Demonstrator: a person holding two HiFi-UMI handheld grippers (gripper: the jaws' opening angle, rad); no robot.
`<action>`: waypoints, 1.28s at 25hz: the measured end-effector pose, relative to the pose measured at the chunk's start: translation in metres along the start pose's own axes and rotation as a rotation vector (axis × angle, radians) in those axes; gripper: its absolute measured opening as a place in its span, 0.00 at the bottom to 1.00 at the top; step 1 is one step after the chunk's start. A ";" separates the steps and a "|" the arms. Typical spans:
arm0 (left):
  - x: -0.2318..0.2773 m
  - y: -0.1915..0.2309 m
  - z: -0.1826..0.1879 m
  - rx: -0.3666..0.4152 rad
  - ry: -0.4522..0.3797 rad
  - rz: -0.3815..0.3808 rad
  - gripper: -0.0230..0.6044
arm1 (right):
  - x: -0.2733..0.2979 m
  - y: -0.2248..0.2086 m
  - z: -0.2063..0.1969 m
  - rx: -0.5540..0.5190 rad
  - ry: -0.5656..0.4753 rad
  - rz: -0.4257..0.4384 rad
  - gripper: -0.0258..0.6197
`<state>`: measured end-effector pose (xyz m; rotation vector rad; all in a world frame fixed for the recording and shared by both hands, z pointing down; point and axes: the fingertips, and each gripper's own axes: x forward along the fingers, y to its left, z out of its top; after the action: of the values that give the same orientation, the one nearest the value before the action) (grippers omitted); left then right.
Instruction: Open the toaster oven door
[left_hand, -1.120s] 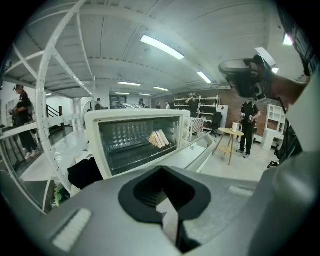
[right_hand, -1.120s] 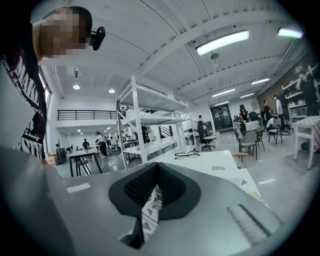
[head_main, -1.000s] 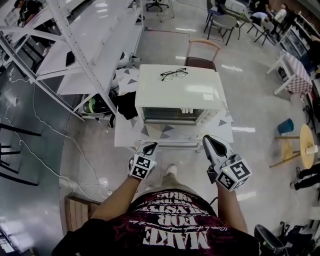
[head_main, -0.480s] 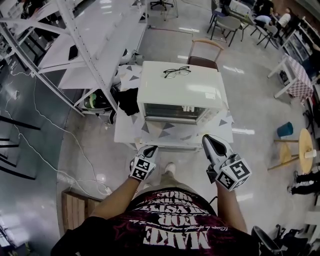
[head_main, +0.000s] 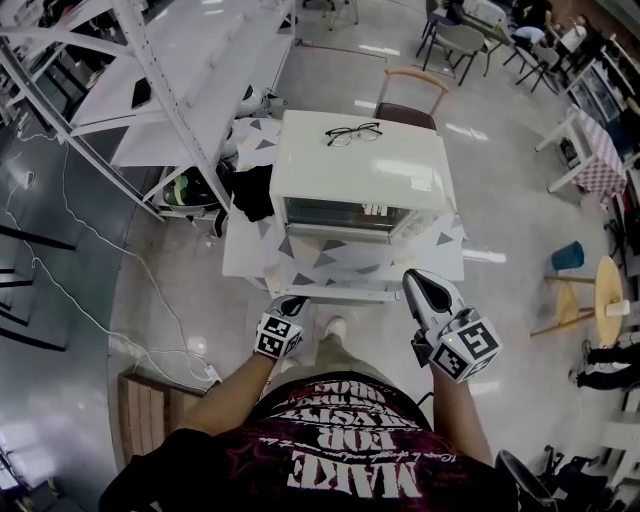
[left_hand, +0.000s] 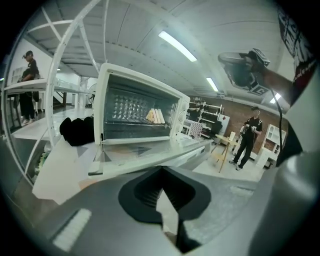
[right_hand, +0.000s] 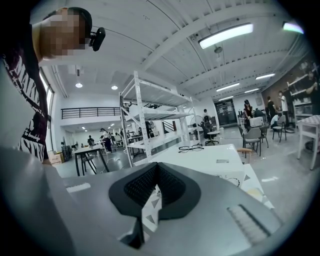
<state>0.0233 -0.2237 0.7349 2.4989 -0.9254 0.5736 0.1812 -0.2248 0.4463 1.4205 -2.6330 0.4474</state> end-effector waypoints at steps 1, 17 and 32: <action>0.001 0.000 -0.004 -0.001 -0.005 0.003 0.04 | 0.000 0.000 0.000 0.000 0.005 0.003 0.08; 0.009 0.027 -0.082 -0.017 0.143 0.085 0.04 | 0.019 0.001 -0.020 -0.002 0.097 0.076 0.08; -0.059 0.001 0.040 0.045 -0.098 0.047 0.04 | 0.008 -0.006 -0.012 -0.081 0.000 0.002 0.08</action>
<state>-0.0093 -0.2140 0.6721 2.5714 -1.0202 0.4950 0.1817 -0.2302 0.4610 1.3941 -2.6205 0.3365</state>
